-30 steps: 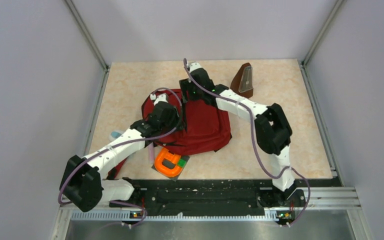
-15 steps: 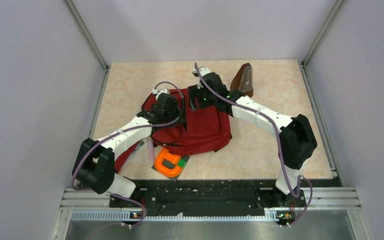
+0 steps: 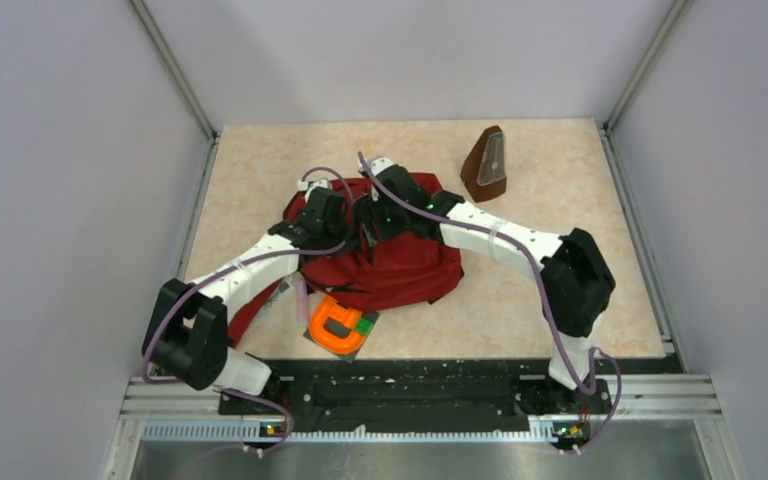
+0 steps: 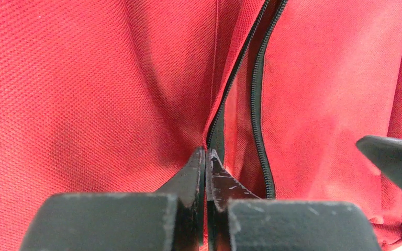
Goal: Pack the student bag
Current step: Unzip the student bag at the center of the board, then pick up the stationery from the center of the board.
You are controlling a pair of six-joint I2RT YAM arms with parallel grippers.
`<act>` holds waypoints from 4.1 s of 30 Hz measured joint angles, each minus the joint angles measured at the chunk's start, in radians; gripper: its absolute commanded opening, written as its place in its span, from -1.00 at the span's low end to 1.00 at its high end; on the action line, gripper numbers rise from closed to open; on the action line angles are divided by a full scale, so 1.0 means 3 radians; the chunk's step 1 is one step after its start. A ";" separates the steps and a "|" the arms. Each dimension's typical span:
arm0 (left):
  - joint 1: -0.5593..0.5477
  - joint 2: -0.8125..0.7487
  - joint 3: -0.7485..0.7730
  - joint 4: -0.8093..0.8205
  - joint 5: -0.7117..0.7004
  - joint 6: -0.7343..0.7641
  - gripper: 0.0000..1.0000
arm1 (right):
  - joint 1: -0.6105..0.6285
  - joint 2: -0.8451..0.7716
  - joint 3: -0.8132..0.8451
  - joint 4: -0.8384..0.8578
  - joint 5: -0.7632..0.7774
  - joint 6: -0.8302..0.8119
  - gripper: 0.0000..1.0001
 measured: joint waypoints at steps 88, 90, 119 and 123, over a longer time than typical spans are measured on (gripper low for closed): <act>0.3005 0.0228 -0.0277 -0.0516 0.0256 0.0444 -0.04 | 0.0148 -0.0651 -0.0534 0.0516 0.0984 -0.0066 -1.00; 0.3005 0.0285 -0.0277 -0.0476 0.0262 0.0441 -0.11 | 0.0139 -0.0651 -0.0534 0.0516 0.0971 -0.0069 -1.00; 0.3005 -0.0877 0.0427 -0.0646 -0.0215 0.1047 -1.00 | 0.0070 -0.0651 -0.0534 0.0614 0.0882 -0.0209 -1.00; 0.2955 -0.1109 0.0429 -0.0885 0.0011 0.1069 -1.00 | 0.0070 -0.0651 -0.0534 0.0604 0.0884 -0.0209 -1.00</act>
